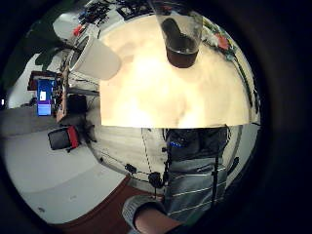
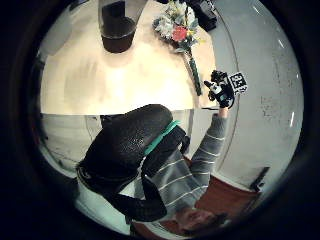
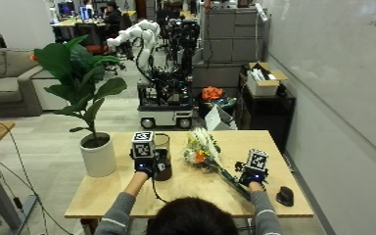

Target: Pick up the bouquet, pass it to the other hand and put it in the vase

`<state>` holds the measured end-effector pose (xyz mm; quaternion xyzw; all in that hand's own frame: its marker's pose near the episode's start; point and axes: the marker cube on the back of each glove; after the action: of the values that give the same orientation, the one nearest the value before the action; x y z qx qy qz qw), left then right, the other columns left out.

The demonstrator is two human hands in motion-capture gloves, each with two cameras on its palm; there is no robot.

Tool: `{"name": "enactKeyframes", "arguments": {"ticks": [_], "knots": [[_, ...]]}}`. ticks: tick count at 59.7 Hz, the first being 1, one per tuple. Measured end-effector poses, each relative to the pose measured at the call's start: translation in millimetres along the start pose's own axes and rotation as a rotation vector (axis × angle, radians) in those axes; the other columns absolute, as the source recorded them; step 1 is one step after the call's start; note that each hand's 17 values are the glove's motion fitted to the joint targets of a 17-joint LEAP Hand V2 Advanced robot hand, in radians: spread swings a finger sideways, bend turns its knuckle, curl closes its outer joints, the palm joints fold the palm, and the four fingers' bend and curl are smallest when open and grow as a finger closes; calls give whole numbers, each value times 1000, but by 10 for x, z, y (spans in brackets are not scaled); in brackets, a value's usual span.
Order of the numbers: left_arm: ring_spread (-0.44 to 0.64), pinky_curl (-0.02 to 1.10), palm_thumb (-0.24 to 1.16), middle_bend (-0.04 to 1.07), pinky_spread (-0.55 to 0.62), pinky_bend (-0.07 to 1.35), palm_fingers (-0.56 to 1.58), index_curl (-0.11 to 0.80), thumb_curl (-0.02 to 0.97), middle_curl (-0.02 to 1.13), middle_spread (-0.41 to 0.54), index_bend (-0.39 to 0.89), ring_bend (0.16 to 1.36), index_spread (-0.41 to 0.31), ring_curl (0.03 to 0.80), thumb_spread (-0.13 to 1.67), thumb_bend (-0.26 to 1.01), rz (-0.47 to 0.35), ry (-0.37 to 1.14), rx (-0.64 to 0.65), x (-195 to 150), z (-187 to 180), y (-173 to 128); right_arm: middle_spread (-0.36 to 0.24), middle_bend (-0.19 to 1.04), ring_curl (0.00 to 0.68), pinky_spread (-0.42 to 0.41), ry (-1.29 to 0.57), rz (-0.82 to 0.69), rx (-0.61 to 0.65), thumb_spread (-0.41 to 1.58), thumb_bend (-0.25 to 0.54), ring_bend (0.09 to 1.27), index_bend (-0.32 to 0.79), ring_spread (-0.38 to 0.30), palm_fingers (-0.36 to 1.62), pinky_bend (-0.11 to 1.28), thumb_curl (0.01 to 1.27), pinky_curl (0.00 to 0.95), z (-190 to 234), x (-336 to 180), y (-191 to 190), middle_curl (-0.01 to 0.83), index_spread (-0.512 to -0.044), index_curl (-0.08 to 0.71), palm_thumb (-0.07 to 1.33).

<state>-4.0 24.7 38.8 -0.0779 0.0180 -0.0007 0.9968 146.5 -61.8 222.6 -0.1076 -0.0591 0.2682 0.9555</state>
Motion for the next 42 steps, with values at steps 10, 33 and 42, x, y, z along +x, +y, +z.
{"name": "enactKeyframes", "arguments": {"ticks": [10, 33, 42], "knots": [[437, 312, 36, 190, 472, 272, 64, 324, 301, 314, 259, 159, 508, -1, 238, 932, -28, 39, 2, 26, 67, -111, 183, 47, 283, 352, 213, 16, -19, 29, 1102, -14, 655, 80, 30, 448, 755, 347, 342, 251, -22, -166, 391, -204, 118, 597], [437, 318, 42, 189, 472, 264, 67, 325, 299, 321, 249, 160, 501, -1, 242, 934, -28, -7, -8, -3, -111, 152, -168, 9, 290, 370, 135, 106, 12, 42, 1095, 11, 638, 140, -50, 643, 622, 406, 325, 442, -27, -238, 411, -179, 173, 768], [436, 320, 47, 187, 473, 261, 69, 323, 301, 323, 247, 159, 504, -1, 246, 933, -27, 13, 4, -18, -41, 87, 6, -19, 248, 364, 65, 131, -78, 62, 1082, 40, 584, 210, -95, 851, 493, 457, 299, 462, -120, -222, 409, -179, 254, 904]]}}
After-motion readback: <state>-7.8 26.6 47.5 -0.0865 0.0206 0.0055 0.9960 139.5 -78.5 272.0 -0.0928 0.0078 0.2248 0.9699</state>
